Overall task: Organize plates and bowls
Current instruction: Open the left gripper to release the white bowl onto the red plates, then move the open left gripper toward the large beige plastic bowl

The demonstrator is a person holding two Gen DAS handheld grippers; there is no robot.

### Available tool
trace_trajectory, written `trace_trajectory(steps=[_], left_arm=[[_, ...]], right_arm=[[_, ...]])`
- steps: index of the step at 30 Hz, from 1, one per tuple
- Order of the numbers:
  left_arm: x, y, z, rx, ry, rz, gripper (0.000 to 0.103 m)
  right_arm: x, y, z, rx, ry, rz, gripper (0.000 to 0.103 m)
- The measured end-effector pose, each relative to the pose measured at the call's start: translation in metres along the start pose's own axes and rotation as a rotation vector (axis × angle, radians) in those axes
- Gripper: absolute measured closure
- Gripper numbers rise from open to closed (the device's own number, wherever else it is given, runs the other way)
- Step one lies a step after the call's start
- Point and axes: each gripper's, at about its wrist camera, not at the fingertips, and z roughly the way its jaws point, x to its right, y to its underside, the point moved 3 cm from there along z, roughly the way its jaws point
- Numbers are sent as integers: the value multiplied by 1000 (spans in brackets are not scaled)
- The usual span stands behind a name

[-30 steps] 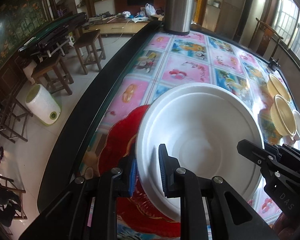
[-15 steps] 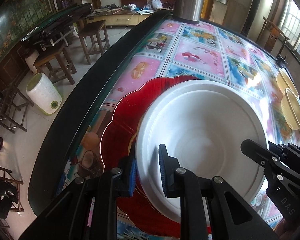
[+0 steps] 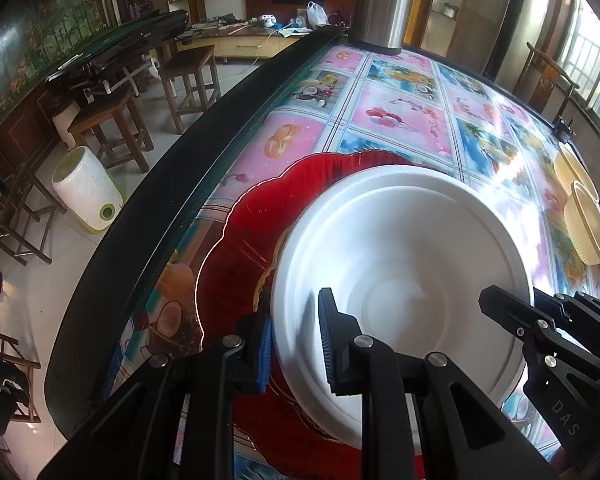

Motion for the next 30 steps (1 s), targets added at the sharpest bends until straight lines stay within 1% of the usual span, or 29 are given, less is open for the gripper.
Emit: trace_trajectory(steps=[2, 3, 5, 6, 7, 9, 10, 12, 19, 27, 30], left_arm=[[0, 0, 0, 10, 4, 1, 83], [1, -1, 1, 9, 14, 0, 80], [2, -1, 1, 9, 52, -9, 70], [3, -1, 1, 11, 68, -10, 59], [4, -1, 1, 12, 78, -12, 44], [6, -1, 0, 24, 65, -9, 31], [6, -2, -2, 41, 42, -6, 31], [4, -3, -5, 61, 7, 3, 31], [-5, -6, -14, 78, 21, -27, 31], [1, -8, -26, 107, 22, -7, 31], [4, -10, -33, 135, 22, -2, 31]], right_arm=[[0, 0, 0, -1, 2, 2, 85], [0, 0, 0, -2, 1, 5, 85], [1, 0, 0, -1, -6, 13, 84], [2, 1, 0, 0, -10, 16, 84], [2, 0, -1, 3, -14, 19, 81], [2, 0, -2, 8, -19, 20, 73], [2, 0, -3, 9, -23, 23, 70], [2, 0, -3, 6, -31, 30, 70], [5, -1, -9, 24, -39, 44, 70], [5, -4, -19, 49, -30, 41, 70], [6, -4, -25, 72, -14, 36, 70]])
